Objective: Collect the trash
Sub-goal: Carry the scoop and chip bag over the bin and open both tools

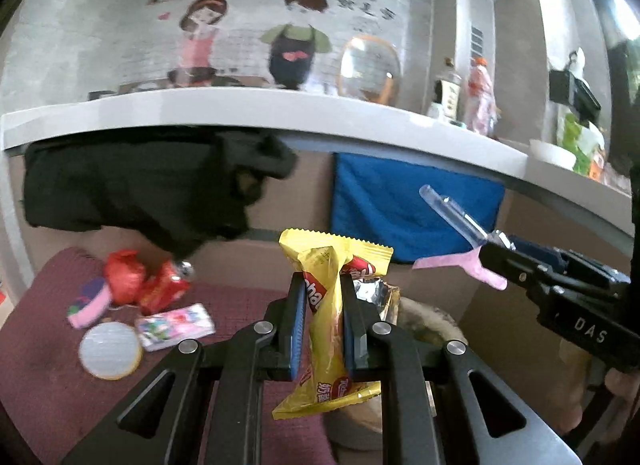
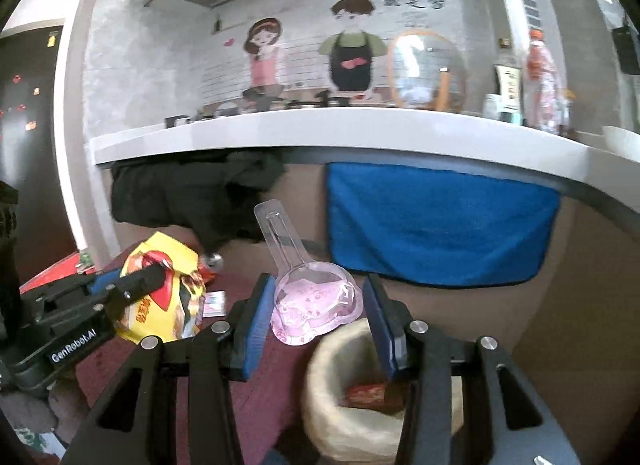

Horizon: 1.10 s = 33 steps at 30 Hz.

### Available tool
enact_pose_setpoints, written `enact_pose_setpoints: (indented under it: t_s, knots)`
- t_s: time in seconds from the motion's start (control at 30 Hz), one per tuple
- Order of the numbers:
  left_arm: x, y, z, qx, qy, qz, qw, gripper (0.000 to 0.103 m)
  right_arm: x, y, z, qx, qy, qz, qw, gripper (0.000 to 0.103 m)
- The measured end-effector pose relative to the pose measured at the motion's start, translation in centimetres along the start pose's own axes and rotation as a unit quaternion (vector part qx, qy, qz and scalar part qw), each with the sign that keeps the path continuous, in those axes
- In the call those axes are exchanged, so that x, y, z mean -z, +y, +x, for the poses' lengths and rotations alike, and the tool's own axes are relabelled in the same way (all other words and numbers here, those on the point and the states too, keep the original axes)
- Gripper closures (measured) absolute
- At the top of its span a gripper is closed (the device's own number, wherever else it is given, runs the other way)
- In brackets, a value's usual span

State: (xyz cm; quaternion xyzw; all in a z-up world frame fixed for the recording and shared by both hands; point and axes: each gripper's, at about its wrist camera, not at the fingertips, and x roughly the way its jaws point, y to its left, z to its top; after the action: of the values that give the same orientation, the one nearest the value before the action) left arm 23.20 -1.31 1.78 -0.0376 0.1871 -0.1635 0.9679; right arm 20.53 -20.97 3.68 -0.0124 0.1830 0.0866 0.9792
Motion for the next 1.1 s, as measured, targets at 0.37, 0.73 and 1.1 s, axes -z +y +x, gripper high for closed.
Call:
enact_pose_setpoints:
  t_s: [0.37, 0.73, 1.1]
  knots:
    - [1.4, -4.1, 6.9, 0.005, 0.038, 0.006, 0.9992, 0.087, 1.7, -6.9, 2.5, 0.018, 0.012, 0.039, 0.999, 0.061]
    - [3.7, -5.4, 11.3, -0.012, 0.069, 0.009, 0.9975, 0.087, 4.9, -10.7, 6.5, 0.009, 0.05, 0.066, 0.997, 0.061]
    - [5.1, -5.9, 14.1, -0.011, 0.095, 0.001, 0.9954, 0.087, 7.0, -12.3, 8.9, -0.001, 0.073, 0.083, 0.994, 0.061]
